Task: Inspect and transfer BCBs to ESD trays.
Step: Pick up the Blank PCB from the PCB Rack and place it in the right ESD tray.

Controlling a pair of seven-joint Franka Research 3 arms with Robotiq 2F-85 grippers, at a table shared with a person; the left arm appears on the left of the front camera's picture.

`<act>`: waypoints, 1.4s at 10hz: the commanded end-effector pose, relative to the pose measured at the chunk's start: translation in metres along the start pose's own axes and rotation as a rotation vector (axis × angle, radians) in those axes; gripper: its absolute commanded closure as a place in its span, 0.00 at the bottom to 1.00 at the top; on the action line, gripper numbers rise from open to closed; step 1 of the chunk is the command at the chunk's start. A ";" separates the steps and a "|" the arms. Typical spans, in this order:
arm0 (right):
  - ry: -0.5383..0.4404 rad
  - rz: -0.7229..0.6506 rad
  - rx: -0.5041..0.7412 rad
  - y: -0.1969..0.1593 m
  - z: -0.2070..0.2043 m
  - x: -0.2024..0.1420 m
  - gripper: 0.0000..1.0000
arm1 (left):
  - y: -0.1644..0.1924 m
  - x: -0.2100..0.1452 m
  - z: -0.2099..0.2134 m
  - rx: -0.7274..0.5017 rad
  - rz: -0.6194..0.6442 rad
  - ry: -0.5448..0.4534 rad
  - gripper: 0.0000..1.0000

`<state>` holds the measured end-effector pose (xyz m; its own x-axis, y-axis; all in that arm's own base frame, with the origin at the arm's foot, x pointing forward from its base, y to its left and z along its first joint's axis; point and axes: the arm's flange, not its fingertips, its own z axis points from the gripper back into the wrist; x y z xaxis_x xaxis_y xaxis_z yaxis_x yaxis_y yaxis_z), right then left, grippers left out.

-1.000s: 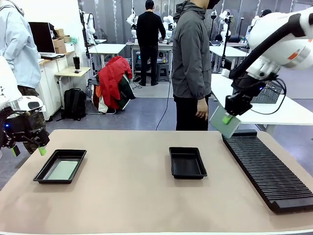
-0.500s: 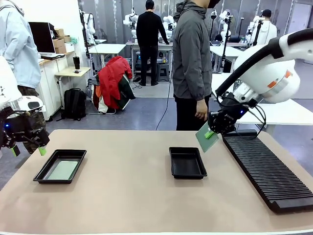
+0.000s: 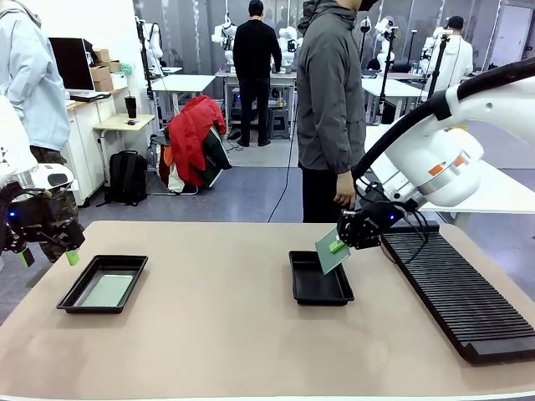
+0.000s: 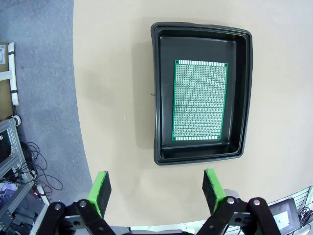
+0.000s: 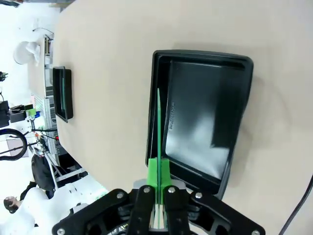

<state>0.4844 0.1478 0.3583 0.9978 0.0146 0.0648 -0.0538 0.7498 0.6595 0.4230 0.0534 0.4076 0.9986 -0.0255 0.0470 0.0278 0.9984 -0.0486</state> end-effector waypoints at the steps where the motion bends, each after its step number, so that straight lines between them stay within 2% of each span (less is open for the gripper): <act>1: -0.035 0.003 0.040 -0.009 -0.026 0.005 0.98 | 0.001 0.001 -0.001 -0.004 -0.001 -0.012 0.00; 8: -0.051 -0.054 0.096 -0.039 -0.079 0.013 0.98 | 0.001 0.001 -0.001 -0.004 -0.001 -0.012 0.00; 12: -0.031 -0.070 0.091 -0.041 -0.091 0.016 0.98 | 0.001 0.001 -0.001 -0.004 -0.001 -0.012 0.00; 14: 0.002 -0.075 0.082 -0.042 -0.080 0.012 0.98 | 0.001 0.001 -0.001 -0.004 -0.001 -0.012 0.00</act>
<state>0.5040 0.1699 0.2714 0.9992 -0.0383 0.0124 0.0175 0.6908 0.7229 0.4230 0.0534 0.4076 0.9986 -0.0255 0.0471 0.0278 0.9984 -0.0487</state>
